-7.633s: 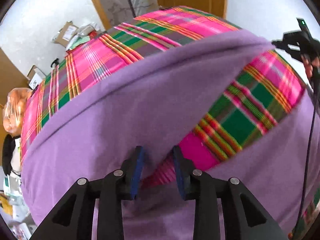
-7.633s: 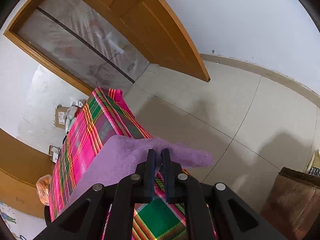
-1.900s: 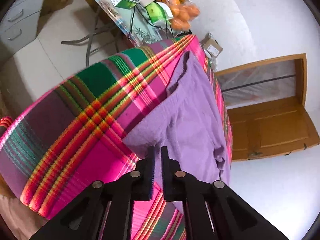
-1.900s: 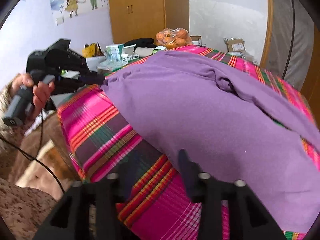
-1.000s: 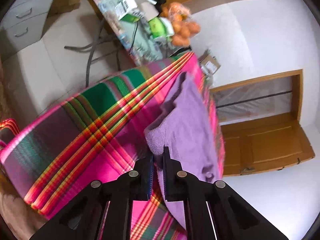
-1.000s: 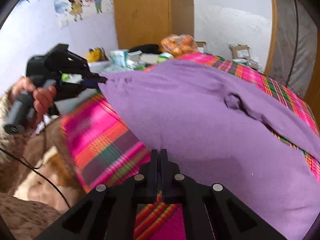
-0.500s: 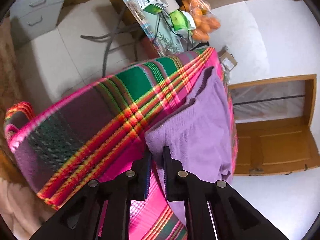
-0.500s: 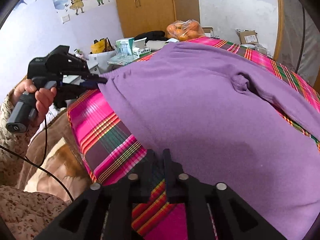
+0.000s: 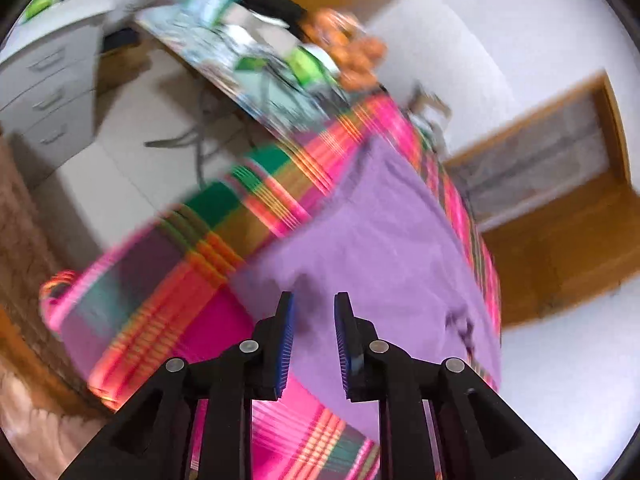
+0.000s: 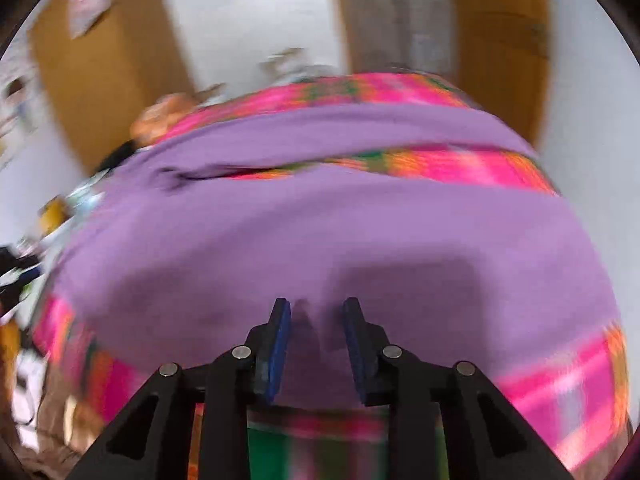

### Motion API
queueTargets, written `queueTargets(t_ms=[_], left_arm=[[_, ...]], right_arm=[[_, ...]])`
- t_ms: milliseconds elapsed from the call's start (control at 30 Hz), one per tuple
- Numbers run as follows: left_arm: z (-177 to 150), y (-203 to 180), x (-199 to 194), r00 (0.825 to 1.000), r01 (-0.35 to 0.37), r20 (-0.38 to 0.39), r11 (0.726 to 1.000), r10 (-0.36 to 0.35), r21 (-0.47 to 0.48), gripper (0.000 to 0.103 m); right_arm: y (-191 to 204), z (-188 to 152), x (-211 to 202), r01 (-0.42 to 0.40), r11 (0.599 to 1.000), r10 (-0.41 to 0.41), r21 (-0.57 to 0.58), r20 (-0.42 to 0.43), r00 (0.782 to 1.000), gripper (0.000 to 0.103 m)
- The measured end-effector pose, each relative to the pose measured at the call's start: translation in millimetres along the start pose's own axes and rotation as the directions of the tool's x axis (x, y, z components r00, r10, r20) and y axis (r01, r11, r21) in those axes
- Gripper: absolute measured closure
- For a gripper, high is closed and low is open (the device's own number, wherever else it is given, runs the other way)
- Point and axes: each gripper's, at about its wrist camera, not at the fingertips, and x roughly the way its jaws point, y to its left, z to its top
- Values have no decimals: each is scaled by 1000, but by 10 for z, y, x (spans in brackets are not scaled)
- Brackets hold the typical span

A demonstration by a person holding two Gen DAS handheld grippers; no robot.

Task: Fold clothes

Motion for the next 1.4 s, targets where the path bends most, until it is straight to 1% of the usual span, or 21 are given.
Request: queueTargets(t_ms=[100,167,200,267,333,433,500,633,700,733,800,833,867,900,1033,1100,1133,1200,1300,1367,1400], left_arm=[[-96,-172,141,999,15,-42,999,-13,43,84],[-154,-278,229,998,21,-63,998,-17,63,84],[-178,-326,276,997,25,-74,997,-20,70,84],[-235,-401,377,995,36,-96,996,-28,85,84],[-296,-479,461,992,49,-120,993,-37,103,84],[-387,-581,568,988,65,-146,989,-45,135,84],[-441,-648,664,985,57,-170,987,-31,150,84],[-555,-738,848,972,67,-235,984,-27,162,84],[-600,-776,883,972,68,-234,982,-25,179,84],[-615,-786,873,973,65,-230,981,-22,184,84],[-641,-801,856,974,61,-224,980,-17,191,83],[-642,-793,854,975,64,-222,981,-22,185,81],[-635,-785,858,975,67,-222,982,-26,179,81],[-632,-777,861,975,67,-222,982,-27,175,81],[-617,-751,868,975,76,-221,983,-38,165,81],[-612,-732,863,974,85,-221,984,-49,158,81],[-617,-726,864,974,89,-221,984,-54,155,81],[-615,-719,881,973,98,-222,984,-64,146,81],[-603,-703,886,971,109,-226,984,-75,142,81],[-594,-694,895,969,117,-231,984,-84,135,81],[-588,-691,899,968,121,-234,984,-88,132,81]], right_arm=[[-204,-115,-125,107,994,-107,4,34,994,75],[-350,-193,-195,220,976,-220,-2,45,975,75],[-446,-216,-229,245,969,-245,19,48,968,75],[-673,-228,-297,251,963,-258,103,60,964,75],[-916,-225,-346,261,946,-279,191,76,957,74],[-1301,-226,-408,290,904,-329,315,78,941,61],[-1511,-230,-420,284,877,-338,388,76,938,59],[-1687,-188,-404,279,859,-347,429,87,934,59],[-1678,-167,-376,315,856,-376,411,75,924,56],[-1669,-171,-364,320,857,-380,404,75,922,56],[-1640,-179,-343,339,857,-395,388,74,916,65],[-1609,-182,-339,362,853,-417,375,75,906,75],[-1594,-185,-344,376,853,-430,362,80,899,92],[-1588,-187,-352,378,856,-431,351,84,898,96],[-1583,-188,-407,371,860,-429,349,103,897,98],[-1602,-210,-518,354,853,-433,383,141,890,99],[-1613,-212,-547,356,850,-439,389,147,887,99],[-1634,-197,-521,384,843,-456,377,122,881,99],[-1666,-185,-403,394,837,-455,380,83,887,99],[-1664,-193,-376,396,835,-455,383,75,887,98],[-1655,-196,-391,403,830,-463,385,75,883,98]])
